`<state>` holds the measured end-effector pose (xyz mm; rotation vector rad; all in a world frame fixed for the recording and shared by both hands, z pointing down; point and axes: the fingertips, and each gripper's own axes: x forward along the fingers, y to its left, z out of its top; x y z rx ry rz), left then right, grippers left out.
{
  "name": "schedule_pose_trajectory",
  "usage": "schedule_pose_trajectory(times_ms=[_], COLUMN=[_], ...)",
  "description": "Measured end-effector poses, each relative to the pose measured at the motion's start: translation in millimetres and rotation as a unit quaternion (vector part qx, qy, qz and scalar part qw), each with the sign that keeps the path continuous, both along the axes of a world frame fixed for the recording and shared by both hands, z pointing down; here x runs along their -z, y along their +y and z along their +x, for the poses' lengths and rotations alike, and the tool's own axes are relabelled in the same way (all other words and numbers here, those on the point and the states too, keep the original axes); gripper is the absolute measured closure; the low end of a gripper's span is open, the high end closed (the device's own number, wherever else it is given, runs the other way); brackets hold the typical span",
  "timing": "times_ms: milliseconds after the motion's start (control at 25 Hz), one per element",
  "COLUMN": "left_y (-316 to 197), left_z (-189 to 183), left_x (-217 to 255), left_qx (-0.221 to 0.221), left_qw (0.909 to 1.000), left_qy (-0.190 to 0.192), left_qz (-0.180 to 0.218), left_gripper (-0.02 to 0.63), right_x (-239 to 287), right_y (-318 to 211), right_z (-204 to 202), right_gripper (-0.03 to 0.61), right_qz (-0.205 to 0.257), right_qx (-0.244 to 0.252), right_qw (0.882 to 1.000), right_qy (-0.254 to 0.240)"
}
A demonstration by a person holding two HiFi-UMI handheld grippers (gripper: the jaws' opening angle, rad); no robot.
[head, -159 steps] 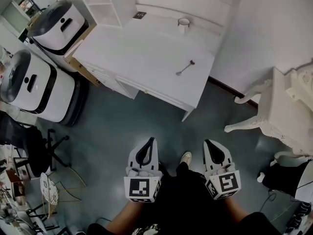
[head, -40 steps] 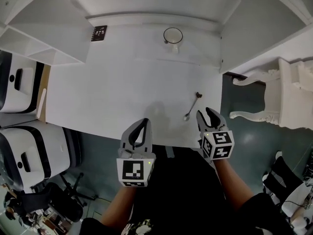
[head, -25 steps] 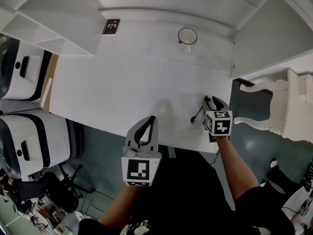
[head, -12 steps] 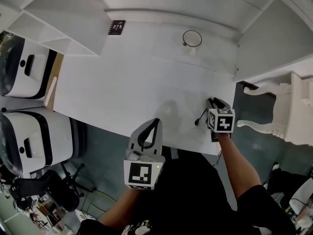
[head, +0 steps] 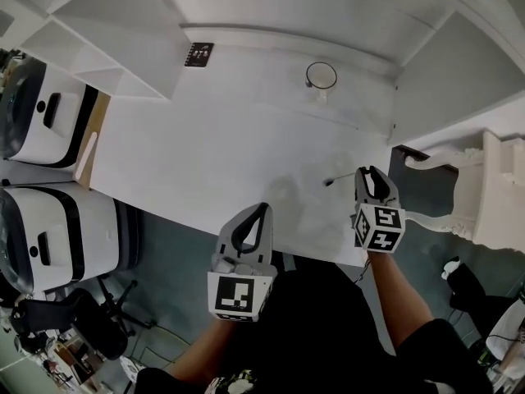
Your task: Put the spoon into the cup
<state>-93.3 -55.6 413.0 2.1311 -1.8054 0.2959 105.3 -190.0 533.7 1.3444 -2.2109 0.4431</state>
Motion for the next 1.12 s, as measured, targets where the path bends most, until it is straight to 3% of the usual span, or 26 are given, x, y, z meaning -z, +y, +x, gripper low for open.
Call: schedule_pose_trajectory(times_ms=[360, 1120], left_y=[-4.1, -0.6], left_z=[0.3, -28.2], left_x=[19.2, 35.0], left_qx=[-0.001, -0.023], left_qw=[0.9995, 0.9975], left_qy=[-0.004, 0.011], left_qz=[0.032, 0.066], left_gripper=[0.606, 0.606], right_x=[75.8, 128.9], right_y=[-6.4, 11.8], right_z=[-15.9, -41.8], right_gripper=[0.408, 0.408], right_qz=[0.102, 0.156], right_qx=[0.014, -0.006], right_qw=[0.994, 0.987], right_qy=[-0.028, -0.023])
